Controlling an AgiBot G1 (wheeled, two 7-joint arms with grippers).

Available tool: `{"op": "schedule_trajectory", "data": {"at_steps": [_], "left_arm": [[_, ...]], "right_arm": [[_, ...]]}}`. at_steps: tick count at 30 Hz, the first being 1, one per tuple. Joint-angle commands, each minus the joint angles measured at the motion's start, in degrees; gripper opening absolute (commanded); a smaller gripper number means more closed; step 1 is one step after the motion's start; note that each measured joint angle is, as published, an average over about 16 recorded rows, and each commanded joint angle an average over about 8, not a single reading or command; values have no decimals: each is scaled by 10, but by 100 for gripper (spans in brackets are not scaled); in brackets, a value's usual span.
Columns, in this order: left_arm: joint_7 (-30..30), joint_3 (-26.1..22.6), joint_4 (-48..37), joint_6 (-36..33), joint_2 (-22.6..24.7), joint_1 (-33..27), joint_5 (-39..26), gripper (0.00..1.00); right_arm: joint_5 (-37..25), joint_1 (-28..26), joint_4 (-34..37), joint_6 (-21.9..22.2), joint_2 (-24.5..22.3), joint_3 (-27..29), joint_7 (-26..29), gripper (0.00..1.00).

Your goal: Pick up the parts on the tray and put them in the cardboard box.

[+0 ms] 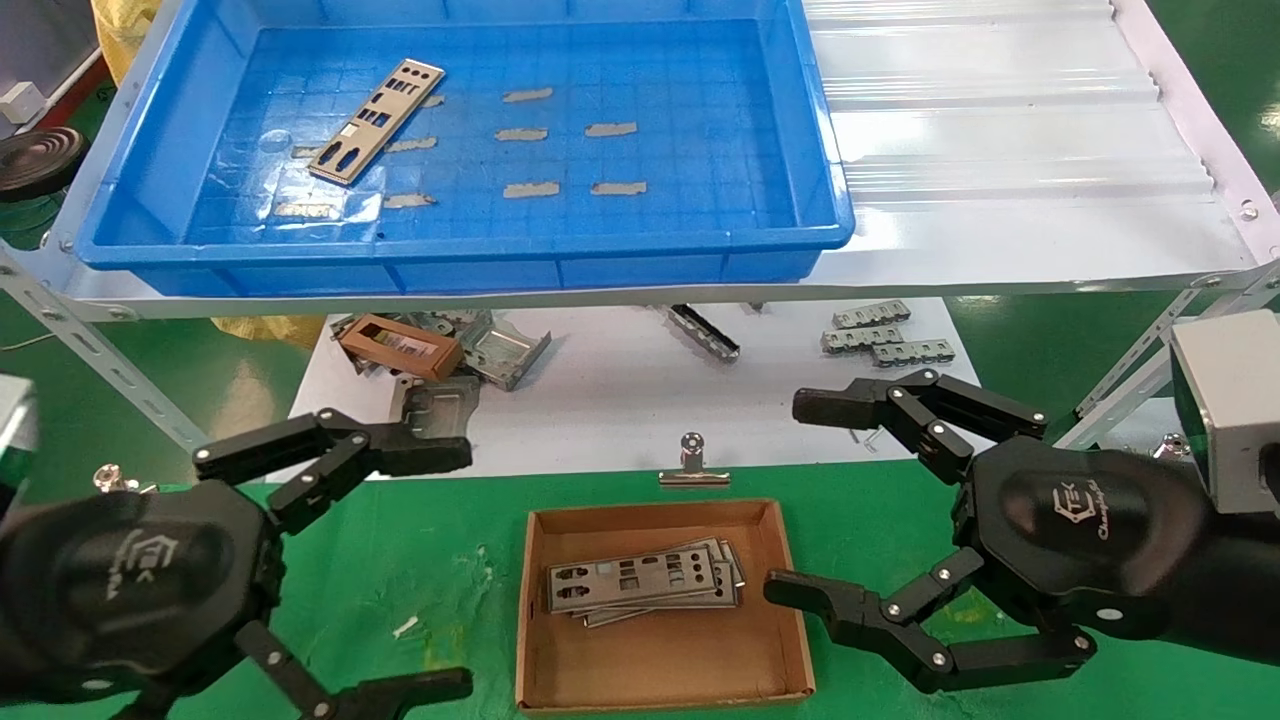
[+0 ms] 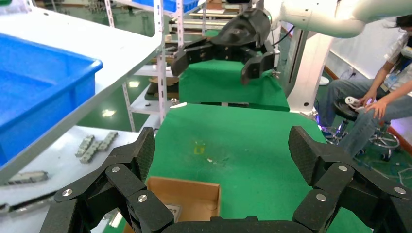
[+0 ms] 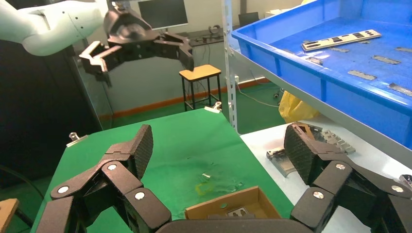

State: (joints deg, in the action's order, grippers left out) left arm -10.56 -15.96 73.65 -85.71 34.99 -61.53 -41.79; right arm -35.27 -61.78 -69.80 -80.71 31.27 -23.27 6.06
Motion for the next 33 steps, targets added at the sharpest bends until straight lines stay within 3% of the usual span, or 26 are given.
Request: {"op": "schedule_trajectory", "data": {"at_steps": [1,33], "left_arm": [[-7,7,14,1,-8,5,3,100],[-1,-1,-1,0,1,0,-1,100]], "right_arm": [[0,0,0,0,0,0,0,100],[0,0,0,0,0,0,0,100]]}}
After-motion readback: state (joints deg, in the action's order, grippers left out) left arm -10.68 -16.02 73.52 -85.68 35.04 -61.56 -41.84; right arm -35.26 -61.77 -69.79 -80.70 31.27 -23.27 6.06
